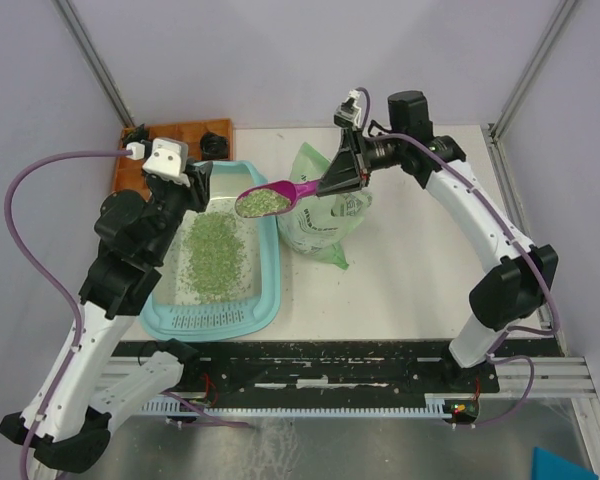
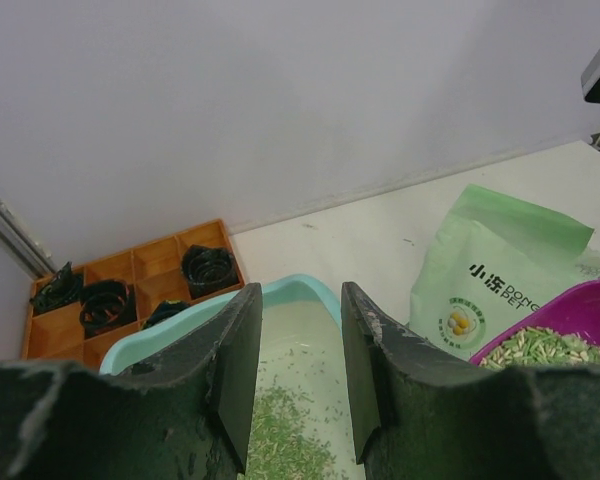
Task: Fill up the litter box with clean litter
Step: Pour the cat litter into the litter box.
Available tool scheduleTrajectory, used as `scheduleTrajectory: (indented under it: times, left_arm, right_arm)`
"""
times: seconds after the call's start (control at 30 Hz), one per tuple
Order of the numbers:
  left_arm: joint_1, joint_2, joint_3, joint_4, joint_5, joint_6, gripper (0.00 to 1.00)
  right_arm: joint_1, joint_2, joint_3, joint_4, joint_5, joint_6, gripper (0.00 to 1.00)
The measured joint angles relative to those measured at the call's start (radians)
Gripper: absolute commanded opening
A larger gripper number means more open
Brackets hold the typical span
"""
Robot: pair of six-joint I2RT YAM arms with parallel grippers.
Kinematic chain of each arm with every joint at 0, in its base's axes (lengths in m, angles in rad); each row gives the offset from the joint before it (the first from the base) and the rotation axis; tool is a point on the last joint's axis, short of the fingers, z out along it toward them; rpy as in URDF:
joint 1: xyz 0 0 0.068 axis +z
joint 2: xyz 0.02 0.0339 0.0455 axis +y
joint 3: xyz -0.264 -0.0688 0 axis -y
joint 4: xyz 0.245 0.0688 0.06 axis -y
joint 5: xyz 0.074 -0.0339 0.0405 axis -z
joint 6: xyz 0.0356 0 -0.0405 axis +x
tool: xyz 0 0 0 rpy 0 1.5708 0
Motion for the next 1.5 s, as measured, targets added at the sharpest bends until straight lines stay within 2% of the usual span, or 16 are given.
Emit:
scheduleTrajectory:
  times: [0.57, 1.13, 1.5]
  left_arm:
    - [0.000, -0.108, -0.018, -0.050, -0.098, -0.001, 0.46]
    - [0.000, -0.121, -0.020, -0.060, -0.158, -0.001, 0.48]
    - [0.000, -0.153, -0.052, -0.092, -0.180, -0.002, 0.48]
  right_arm:
    - [0.214, 0.225, 0.194, 0.011, 0.020, -0.007, 0.02]
    - [0.319, 0.432, 0.544, -0.381, 0.276, -0.378, 0.02]
    - [0.314, 0.491, 0.743, -0.492, 0.431, -0.534, 0.02]
